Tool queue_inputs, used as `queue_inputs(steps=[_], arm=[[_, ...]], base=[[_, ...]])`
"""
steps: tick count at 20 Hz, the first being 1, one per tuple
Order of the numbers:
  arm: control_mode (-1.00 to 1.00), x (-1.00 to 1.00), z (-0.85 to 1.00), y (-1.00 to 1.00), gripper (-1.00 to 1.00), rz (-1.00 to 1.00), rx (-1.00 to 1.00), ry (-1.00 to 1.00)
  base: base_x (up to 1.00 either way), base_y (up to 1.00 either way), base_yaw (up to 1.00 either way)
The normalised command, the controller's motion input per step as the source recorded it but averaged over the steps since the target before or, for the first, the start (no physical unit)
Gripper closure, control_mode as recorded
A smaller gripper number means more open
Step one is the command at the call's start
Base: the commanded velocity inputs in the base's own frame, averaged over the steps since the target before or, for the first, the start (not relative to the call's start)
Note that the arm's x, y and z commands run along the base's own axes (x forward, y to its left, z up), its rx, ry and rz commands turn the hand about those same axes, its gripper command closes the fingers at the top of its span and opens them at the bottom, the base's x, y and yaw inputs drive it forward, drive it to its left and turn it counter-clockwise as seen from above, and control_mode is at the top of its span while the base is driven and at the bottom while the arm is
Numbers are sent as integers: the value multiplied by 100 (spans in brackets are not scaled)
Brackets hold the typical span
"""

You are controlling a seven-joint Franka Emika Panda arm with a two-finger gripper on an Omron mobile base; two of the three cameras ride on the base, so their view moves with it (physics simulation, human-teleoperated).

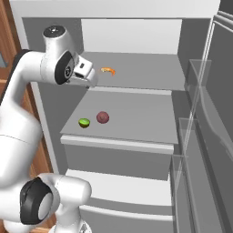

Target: Open the fridge, remove the kiwi, onion, and shrimp, and place them on any counter.

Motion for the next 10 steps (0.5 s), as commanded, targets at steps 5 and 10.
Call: queue_inputs(steps=[5,10], arm=[[-100,23,0,0,-100,-22,4,-11],[-100,48,0,0,-100,-15,0,-5]], base=[[0,0,0],[0,0,0]])
